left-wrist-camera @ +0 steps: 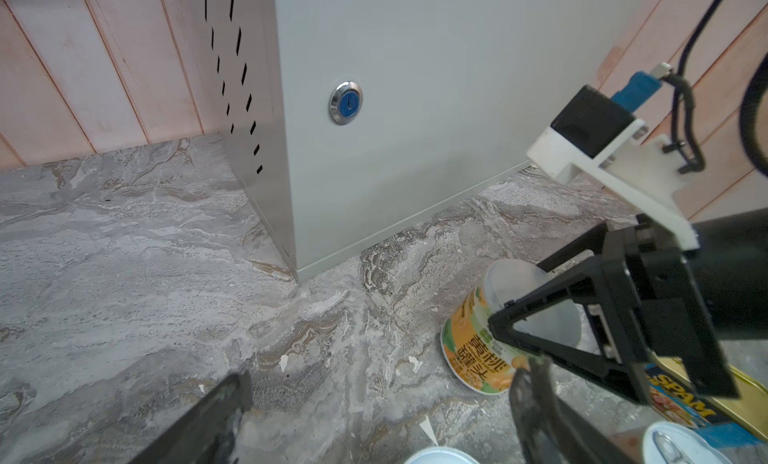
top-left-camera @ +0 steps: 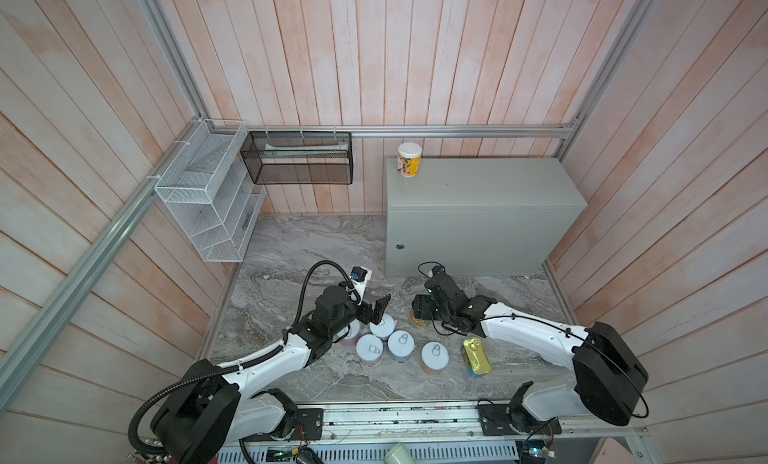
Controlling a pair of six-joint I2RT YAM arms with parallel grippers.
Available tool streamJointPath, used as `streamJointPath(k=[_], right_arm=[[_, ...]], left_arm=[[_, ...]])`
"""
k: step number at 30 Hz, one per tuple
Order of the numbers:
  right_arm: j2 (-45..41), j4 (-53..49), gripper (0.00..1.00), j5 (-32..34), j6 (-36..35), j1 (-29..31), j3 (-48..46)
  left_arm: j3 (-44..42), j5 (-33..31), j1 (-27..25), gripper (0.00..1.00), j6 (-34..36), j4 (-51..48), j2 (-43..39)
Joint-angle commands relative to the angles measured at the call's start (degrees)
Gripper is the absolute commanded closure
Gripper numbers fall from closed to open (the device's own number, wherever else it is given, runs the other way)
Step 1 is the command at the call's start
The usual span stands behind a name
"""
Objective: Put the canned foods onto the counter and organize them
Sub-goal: 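Close right gripper on the white-lidded green-yellow canned peach canister, then grasp the peach canister with left gripper while right gripper holds it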
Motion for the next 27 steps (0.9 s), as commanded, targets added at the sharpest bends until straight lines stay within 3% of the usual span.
streamJointPath(k=[1,27], right_arm=[[-2.9,3.5,0.37,-1.3,-1.0,-0.9,2.9],[-10.9,2.6,0.4,-13.9,-3.2,-5.9,4.2]], left_arm=[[0.0,1.0,-0.1,0.0,0.6,2.1,0.4],[0.1,8.7,-1.0,0.0,0.1,5.8,5.0]])
